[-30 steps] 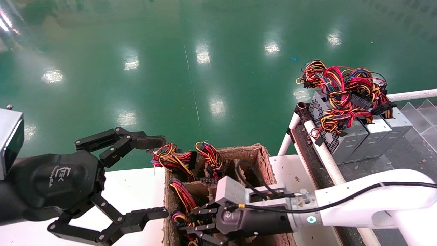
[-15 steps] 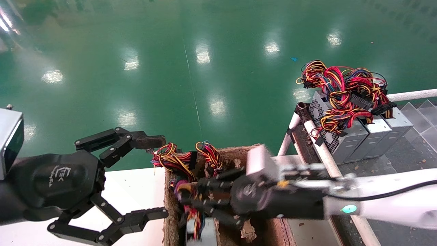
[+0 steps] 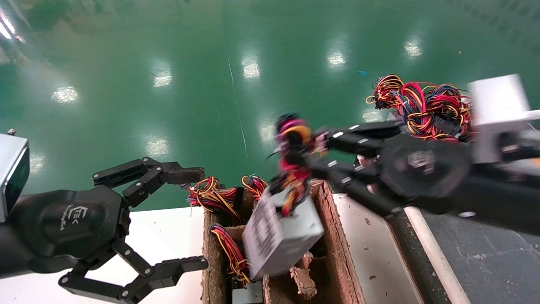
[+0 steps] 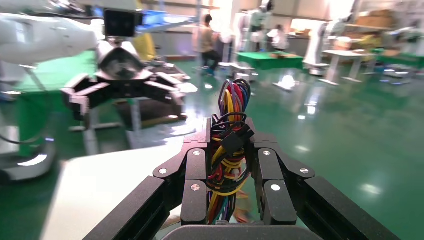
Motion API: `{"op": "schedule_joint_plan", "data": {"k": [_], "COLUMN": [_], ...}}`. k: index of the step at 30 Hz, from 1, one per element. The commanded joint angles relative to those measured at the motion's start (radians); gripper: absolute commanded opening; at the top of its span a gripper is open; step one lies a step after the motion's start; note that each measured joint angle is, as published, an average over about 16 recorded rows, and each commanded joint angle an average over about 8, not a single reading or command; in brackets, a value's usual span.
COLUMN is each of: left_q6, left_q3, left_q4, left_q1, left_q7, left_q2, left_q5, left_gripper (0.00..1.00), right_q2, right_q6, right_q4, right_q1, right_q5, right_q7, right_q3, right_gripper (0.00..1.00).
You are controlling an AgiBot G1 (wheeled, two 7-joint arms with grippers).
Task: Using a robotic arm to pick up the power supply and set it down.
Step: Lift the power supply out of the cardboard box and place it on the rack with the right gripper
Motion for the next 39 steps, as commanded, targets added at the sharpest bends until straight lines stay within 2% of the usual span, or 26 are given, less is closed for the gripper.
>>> {"op": "schedule_joint_plan", "data": {"k": [1,12,23,29,39], "left_q6": [0.0,0.0,0.0,0.0,0.0], "left_q3": [0.0,0.0,0.0,0.0,0.0], "left_q4": [0.0,0.0,0.0,0.0,0.0], "left_q1": [0.0,0.0,0.0,0.0,0.0], "left_q7": [0.0,0.0,0.0,0.0,0.0], "left_q2": [0.0,0.0,0.0,0.0,0.0], "left_q5": [0.0,0.0,0.0,0.0,0.0], "left_gripper": [1.0,1.0,1.0,1.0,1.0], "right_q2": [0.038,0.296,0.491,0.526,0.493], "right_q6": [0.014,0.067,0.072,0.095,0.216], "right_q4": [0.031,0.017,-0.081,-0.118,-0.078], "right_q1": [-0.011,-0.125,-0.345,-0.477,-0.605], "right_q5": [0.026,0.058,0.113,0.126,0.112], "right_q7": [0.004,-0.041,-0.145,-0.191,-0.239], "right_q3": [0.03,0.17,0.315,0.379,0.44], "right_gripper": [0.0,0.0,0.0,0.0,0.0]}}
